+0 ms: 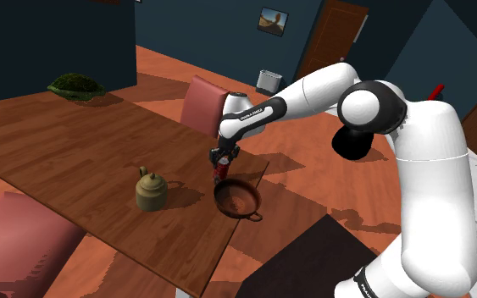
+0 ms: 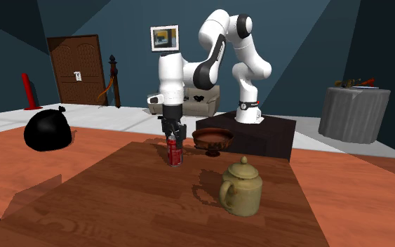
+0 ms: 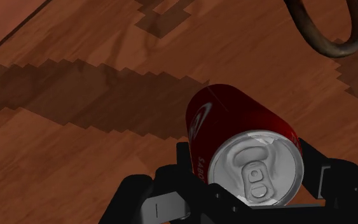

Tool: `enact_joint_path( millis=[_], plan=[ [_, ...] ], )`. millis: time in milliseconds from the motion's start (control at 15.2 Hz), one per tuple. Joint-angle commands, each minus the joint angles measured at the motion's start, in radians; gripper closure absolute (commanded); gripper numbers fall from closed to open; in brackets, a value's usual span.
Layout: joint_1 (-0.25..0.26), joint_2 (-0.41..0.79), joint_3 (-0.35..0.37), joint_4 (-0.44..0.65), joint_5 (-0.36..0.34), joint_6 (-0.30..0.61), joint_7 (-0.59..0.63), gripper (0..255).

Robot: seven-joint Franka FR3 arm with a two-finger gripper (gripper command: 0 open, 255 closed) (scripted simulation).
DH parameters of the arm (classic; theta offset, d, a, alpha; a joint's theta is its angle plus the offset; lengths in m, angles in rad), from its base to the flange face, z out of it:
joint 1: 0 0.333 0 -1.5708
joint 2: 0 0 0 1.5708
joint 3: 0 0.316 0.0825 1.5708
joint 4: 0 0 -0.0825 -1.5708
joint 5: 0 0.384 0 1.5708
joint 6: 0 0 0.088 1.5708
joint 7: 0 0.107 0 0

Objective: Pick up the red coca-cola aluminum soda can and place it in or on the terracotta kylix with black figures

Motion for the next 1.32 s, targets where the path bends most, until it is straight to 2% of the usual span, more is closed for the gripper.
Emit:
enact_joint_path(
  millis=[0, 528, 1254],
  plan=[
    [0.0, 0.0, 0.0, 0.0, 0.0, 0.0, 0.0, 255],
    [0.0, 0.0, 0.0, 0.0, 0.0, 0.0, 0.0, 255],
    [-0.005, -0.097, 0.007, 0.002, 0.009, -0.1, -0.005, 255]
  ],
)
